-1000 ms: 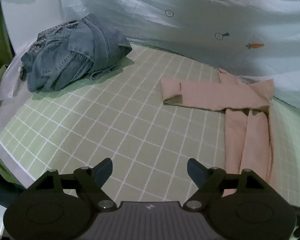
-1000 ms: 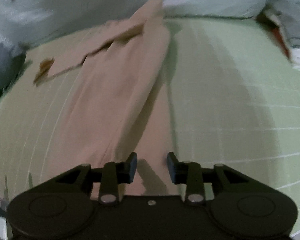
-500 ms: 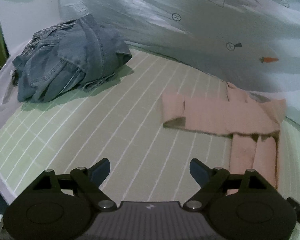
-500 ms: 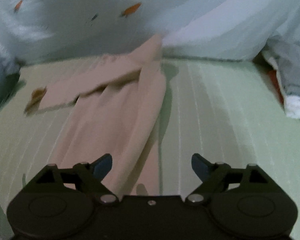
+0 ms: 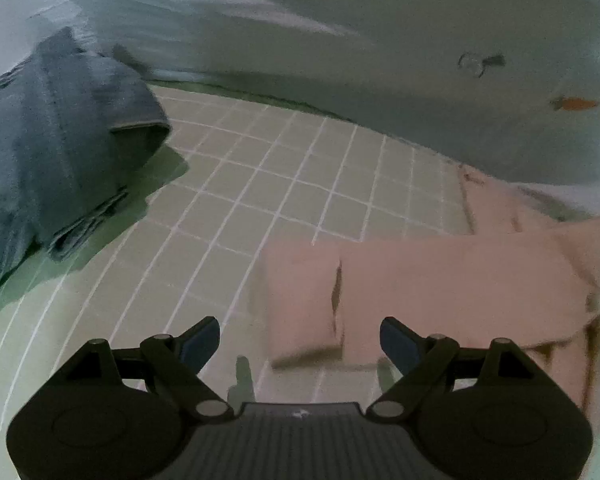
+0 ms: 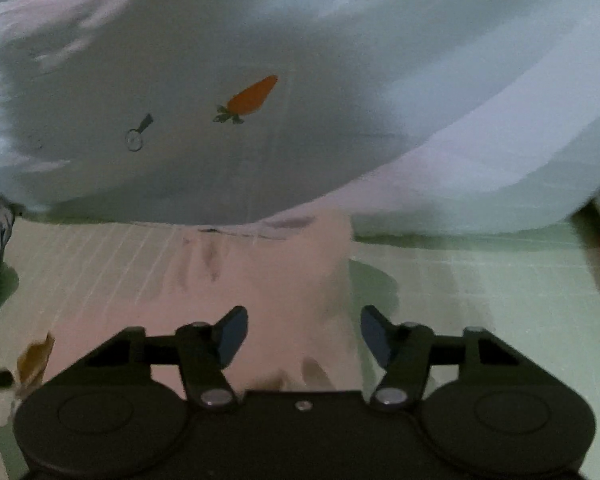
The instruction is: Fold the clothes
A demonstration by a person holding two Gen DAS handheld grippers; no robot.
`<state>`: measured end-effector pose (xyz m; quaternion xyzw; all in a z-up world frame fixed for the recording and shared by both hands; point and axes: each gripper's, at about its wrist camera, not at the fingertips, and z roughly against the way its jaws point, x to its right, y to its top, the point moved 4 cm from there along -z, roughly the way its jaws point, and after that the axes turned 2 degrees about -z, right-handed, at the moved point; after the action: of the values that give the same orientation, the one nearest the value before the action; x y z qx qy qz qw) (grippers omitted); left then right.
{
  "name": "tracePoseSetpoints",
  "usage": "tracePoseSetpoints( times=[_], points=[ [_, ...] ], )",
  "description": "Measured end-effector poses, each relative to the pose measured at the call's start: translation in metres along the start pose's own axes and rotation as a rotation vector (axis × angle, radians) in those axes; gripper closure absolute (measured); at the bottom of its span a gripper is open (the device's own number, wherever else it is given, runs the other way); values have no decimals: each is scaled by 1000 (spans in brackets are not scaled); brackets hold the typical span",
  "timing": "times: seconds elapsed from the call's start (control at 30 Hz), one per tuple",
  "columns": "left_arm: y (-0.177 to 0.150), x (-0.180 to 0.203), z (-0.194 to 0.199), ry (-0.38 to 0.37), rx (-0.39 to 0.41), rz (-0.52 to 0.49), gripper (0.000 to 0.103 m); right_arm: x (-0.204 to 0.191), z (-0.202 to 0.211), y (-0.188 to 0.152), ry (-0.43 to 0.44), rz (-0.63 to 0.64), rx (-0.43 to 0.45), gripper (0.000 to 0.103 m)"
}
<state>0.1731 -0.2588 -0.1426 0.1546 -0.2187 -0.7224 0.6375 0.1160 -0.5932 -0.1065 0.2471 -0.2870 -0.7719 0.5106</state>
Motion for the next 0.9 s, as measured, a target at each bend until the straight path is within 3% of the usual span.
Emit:
tracePoseSetpoints(
  times=[0.03,0.07,0.13,0.27,0.43,0.6,0.7,0.73,0.77,0.8,0.83,0.9],
  points=[
    [3,0,-8,8,-8,-7,16,-1,-13,5,12,1,-23,57],
    [6,-1,-16,23,-17,-5,16,-2,-24,7,20,7,-50,78],
    [9,-4,-28,48,-36,-1,16,-1,-45,13,15,25,-93,96],
    [5,-14,-44,81,-71,23,16,5,-69,26,45,12,-86,99],
    [3,-18,-44,84,-58,28,14,17,-113,25,58,-70,-140,101],
    [4,-17,-43,88,-56,42,16,15,-115,25,68,-72,-134,97],
    [5,-16,-37,73,-35,48,36,16,-98,27,59,-81,-120,74],
    [6,-15,-36,64,-29,51,51,16,-87,26,54,-85,-101,63],
    [7,-15,-35,48,-28,56,71,16,-80,23,44,-85,-87,55],
    [9,-15,-34,31,-27,61,78,16,-68,17,28,-82,-73,54],
    [10,-15,-33,16,-27,70,93,17,-60,13,18,-79,-67,53],
    [14,-14,-28,-5,-15,86,95,20,-38,-4,1,-85,-68,53]
  ],
)
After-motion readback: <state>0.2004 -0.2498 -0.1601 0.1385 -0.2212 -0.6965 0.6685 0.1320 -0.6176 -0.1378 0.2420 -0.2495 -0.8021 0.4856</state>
